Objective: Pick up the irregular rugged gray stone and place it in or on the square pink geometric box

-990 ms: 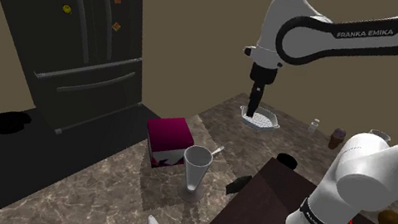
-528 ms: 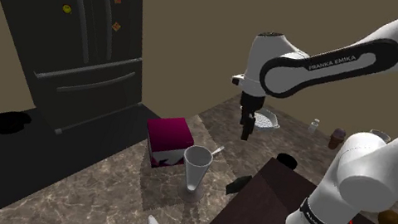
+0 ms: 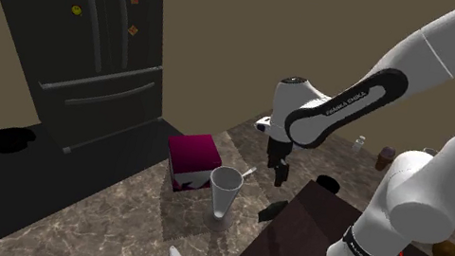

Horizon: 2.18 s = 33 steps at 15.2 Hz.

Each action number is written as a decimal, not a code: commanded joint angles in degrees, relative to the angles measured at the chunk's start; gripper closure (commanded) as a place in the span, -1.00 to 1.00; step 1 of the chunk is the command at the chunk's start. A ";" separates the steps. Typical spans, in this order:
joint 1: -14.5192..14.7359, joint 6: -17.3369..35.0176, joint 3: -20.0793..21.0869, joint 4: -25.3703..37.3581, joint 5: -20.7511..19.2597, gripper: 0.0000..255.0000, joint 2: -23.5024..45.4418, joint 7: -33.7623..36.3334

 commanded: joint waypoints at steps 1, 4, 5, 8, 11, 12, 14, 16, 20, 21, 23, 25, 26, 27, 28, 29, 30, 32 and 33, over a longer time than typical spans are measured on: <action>0.57 4.39 -0.74 -0.70 -0.41 -1.00 4.40 -3.08; 1.43 11.57 -1.58 -1.33 -0.66 -1.00 12.16 -7.51; 1.66 13.98 -1.74 -1.36 -0.62 -1.00 14.94 -9.04; 2.04 21.14 -1.71 -0.94 -0.13 -1.00 23.70 -13.76; 1.78 24.12 -1.33 -0.75 0.37 -1.00 26.98 -14.52; 1.68 25.25 -1.19 -0.68 0.63 -1.00 28.20 -14.70; 1.41 27.49 -0.83 -0.47 1.17 -1.00 30.65 -15.05; 0.96 30.32 -0.26 -0.09 1.84 -1.00 33.86 -15.50; 0.92 30.31 -0.22 -0.08 1.80 -1.00 33.86 -15.47; 0.92 30.32 -0.22 -0.08 1.80 -1.00 33.86 -15.47; 0.91 30.32 -0.22 -0.08 1.78 -1.00 33.86 -15.46; 1.00 30.40 -0.11 -0.15 1.86 1.00 33.89 -15.33; 1.15 30.46 -0.07 -0.27 1.87 1.00 33.83 -15.16; 1.22 30.11 -0.04 -0.16 1.90 1.00 33.59 -15.10; 1.19 30.21 -0.03 -0.18 1.91 1.00 33.66 -15.12; 1.21 30.20 0.00 -0.17 1.93 1.00 33.67 -15.09; 1.24 30.22 -0.01 -0.22 1.92 1.00 33.64 -15.06; 1.25 30.17 -0.05 -0.28 1.88 1.00 33.52 -15.06; 1.24 30.17 -0.04 -0.25 1.89 1.00 33.56 -15.07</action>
